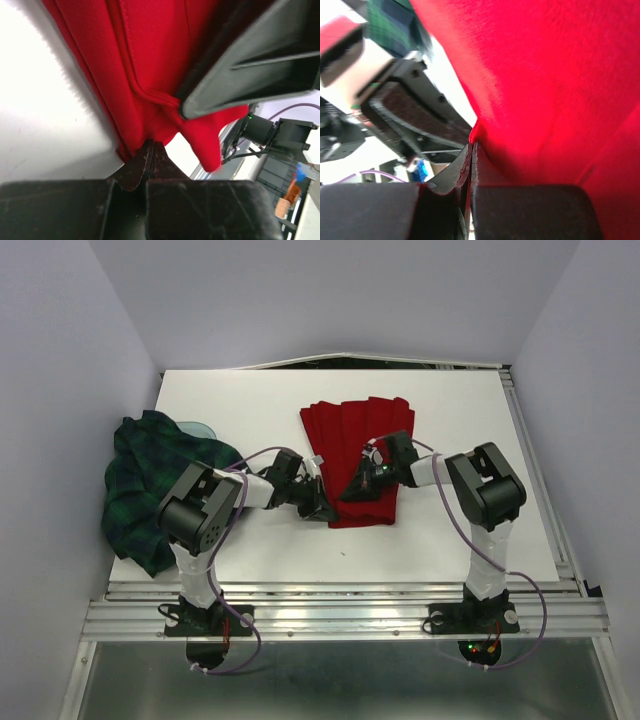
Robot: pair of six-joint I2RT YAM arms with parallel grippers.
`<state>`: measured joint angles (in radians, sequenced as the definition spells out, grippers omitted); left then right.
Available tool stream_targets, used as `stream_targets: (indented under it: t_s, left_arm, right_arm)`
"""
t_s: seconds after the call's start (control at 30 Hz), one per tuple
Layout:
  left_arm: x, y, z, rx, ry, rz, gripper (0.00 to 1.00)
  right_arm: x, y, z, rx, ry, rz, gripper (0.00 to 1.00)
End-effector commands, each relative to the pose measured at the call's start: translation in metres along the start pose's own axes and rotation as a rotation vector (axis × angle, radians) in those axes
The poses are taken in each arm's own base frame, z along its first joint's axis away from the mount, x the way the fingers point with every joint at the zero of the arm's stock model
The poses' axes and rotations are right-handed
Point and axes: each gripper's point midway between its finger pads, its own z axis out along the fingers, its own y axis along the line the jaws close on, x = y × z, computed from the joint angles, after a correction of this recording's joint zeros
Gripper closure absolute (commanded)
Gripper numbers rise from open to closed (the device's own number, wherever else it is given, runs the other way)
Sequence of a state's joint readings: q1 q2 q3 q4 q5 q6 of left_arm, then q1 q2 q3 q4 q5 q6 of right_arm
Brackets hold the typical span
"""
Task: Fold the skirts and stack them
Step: Fold the skirt
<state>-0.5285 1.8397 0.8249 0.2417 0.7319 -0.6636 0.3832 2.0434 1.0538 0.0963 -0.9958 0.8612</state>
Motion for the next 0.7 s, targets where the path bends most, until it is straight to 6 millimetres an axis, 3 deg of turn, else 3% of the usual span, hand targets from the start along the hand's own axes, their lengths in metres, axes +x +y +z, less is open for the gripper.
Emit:
stream_targets:
  t_s: [0.0,0.1,0.3,0.6,0.67]
  left_arm:
    - [0.005,0.023,0.009,-0.078,0.018,-0.032,1.0]
    - [0.006,0.023,0.01,-0.077,0.022,-0.031,1.0]
    - [0.006,0.022,0.009,-0.076,0.018,-0.03,1.0]
    - [0.007,0.018,0.009,-0.058,0.025,-0.032,1.0]
    - [0.006,0.012,0.006,-0.039,0.025,-0.022,1.0]
  right_arm:
    - [-0.013,0.045,-0.014,-0.111,-0.076,-0.013,0.99]
    - [-0.016,0.048,-0.013,-0.139,-0.09,-0.004,0.99]
    - [-0.005,0.038,0.009,-0.142,-0.064,0.006,0.99]
    - [-0.012,-0.001,0.03,-0.125,-0.091,-0.016,0.99]
    - [-0.009,-0.018,0.035,-0.106,-0.082,-0.003,0.99]
